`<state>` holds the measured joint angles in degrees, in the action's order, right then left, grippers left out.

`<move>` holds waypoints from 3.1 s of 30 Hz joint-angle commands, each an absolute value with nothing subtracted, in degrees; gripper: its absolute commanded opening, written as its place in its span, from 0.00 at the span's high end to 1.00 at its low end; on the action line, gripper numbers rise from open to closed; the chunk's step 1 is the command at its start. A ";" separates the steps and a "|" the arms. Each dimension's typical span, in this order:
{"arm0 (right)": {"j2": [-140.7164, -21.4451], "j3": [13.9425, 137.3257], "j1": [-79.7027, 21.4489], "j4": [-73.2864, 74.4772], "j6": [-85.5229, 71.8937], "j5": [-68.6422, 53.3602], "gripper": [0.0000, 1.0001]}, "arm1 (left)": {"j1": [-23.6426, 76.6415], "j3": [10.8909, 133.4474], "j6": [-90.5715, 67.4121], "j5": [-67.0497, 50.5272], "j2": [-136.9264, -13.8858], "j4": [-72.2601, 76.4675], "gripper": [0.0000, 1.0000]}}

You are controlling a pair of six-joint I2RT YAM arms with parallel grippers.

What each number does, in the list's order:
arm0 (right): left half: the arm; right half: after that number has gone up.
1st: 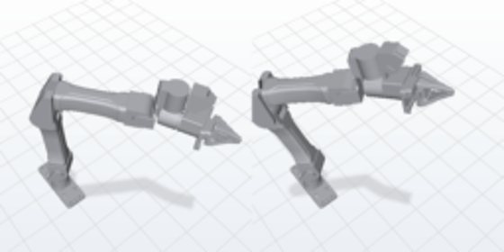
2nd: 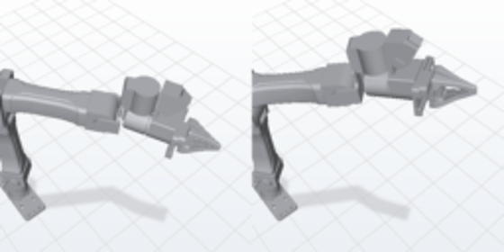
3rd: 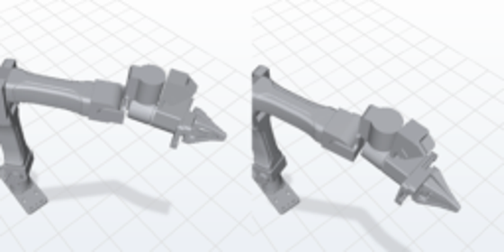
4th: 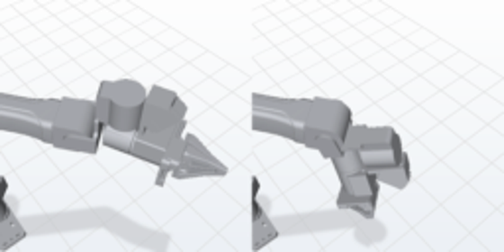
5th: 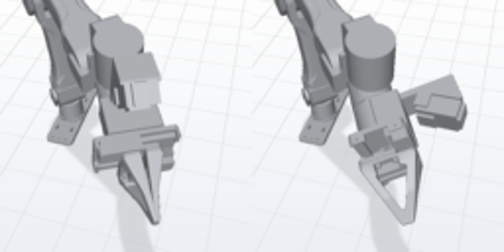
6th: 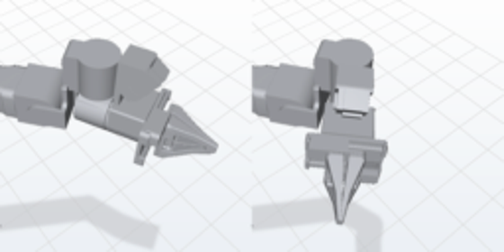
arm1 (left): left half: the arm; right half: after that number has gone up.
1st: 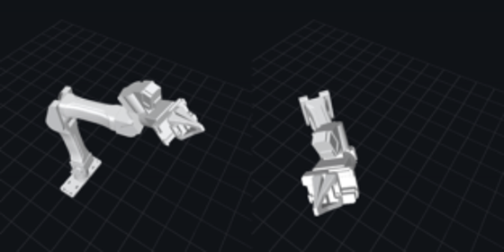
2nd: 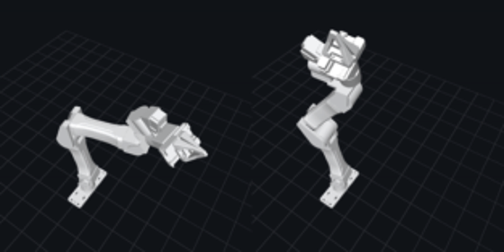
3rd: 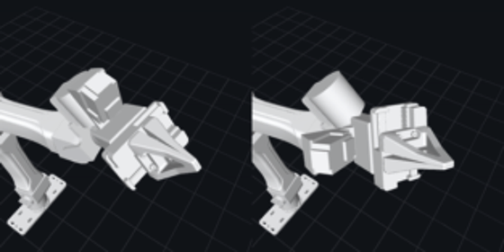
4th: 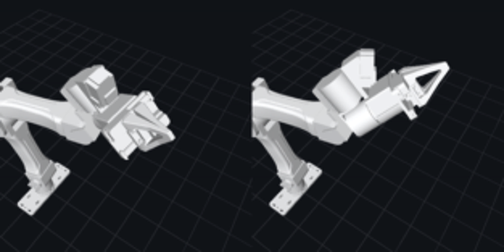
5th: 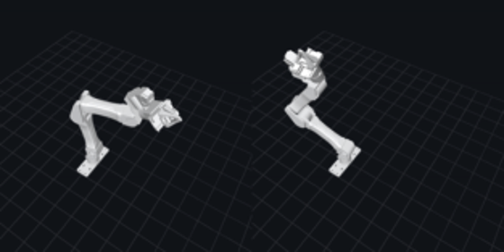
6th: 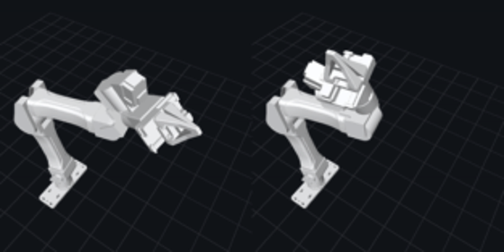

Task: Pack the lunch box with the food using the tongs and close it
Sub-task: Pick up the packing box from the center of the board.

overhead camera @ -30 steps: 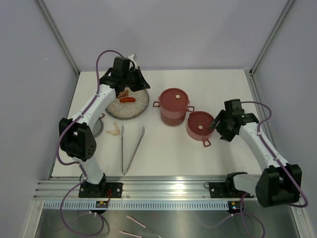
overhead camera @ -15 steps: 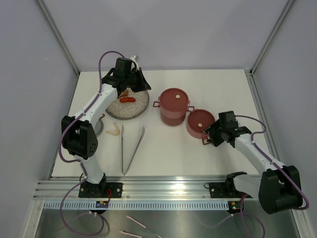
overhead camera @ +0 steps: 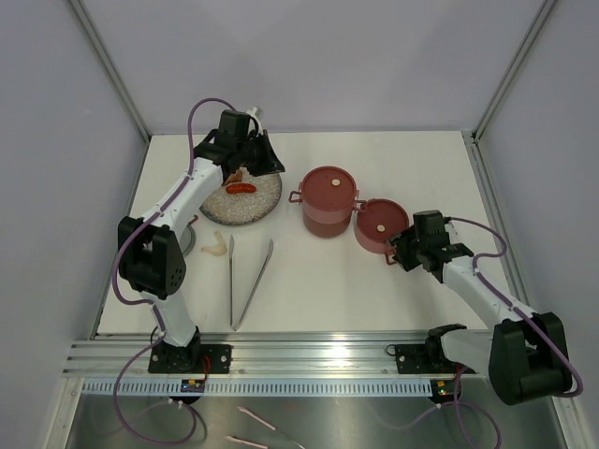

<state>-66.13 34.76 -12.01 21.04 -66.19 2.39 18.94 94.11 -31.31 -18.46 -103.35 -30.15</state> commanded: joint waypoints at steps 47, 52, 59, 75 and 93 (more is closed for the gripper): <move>-62.05 29.18 -9.23 10.28 -68.56 9.32 0.94 | 18.11 95.10 -29.97 -20.57 -102.66 -29.36 1.00; -60.12 31.46 -8.88 12.83 -66.89 10.10 1.00 | 18.11 95.01 -29.97 -20.48 -102.48 -29.44 1.00; -58.62 36.03 -8.44 19.59 -63.46 12.48 1.00 | 18.19 95.10 -29.97 -20.39 -102.66 -29.44 1.00; -56.08 37.62 -6.68 20.74 -61.17 9.58 1.00 | 18.11 95.71 -29.88 -20.39 -102.31 -29.71 1.00; -55.72 41.56 -5.98 30.57 -51.51 -3.42 1.00 | 27.59 88.80 -25.40 -23.11 -94.40 -34.28 1.00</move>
<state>-56.55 36.18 -6.20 29.28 -55.57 2.55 26.28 92.58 -26.94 -20.78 -99.07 -34.02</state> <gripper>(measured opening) 0.332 0.002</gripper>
